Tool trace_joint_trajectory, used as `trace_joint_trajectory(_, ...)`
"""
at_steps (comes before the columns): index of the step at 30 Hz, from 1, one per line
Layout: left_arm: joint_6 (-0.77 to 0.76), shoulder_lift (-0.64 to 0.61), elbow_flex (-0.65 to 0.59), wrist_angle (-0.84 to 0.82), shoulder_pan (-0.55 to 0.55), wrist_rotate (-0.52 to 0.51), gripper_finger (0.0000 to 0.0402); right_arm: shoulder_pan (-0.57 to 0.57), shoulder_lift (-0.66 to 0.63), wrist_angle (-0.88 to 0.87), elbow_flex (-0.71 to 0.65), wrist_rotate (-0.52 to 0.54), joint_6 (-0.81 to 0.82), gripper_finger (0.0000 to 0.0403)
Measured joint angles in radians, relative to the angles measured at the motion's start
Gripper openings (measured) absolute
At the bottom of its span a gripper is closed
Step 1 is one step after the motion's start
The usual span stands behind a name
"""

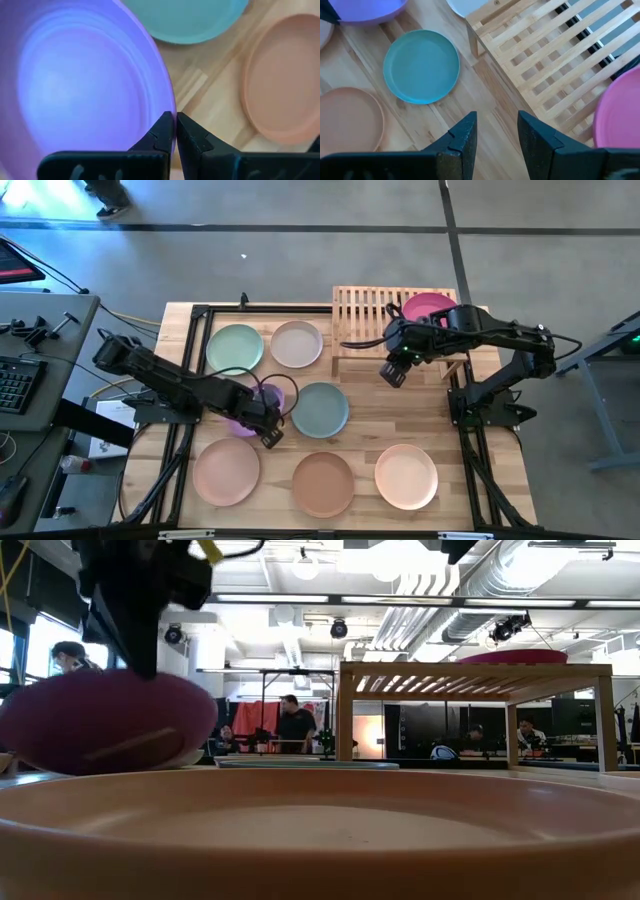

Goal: Place and stack plates onto a shelf
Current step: Stack the purple plate on the pink plate on the shelf

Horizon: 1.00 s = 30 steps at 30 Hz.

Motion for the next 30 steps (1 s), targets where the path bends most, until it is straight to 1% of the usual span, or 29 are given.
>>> trace_joint_trajectory(6,0.077,-0.001,0.08,-0.094,-0.008,-0.001,0.0002,0.0,0.0,0.021,0.0,0.0,0.0,0.0119)
trace_joint_trajectory(14,0.124,-0.001,0.086,-0.128,-0.007,-0.001,0.0001,0.0,0.0,0.044,0.0,0.0,0.027,0.0119)
trace_joint_trajectory(19,0.222,-0.001,0.086,-0.127,-0.007,0.009,0.0001,0.0,0.0,0.061,0.0,0.0,0.031,0.0119)
trace_joint_trajectory(26,0.37,-0.01,0.09,-0.125,-0.007,0.028,0.0,0.0,0.0,0.073,0.0,0.0,0.092,0.0119)
trace_joint_trajectory(30,0.485,-0.014,0.132,-0.166,-0.007,0.021,0.0,0.0,0.0,0.075,0.0,0.0,0.134,0.0119)
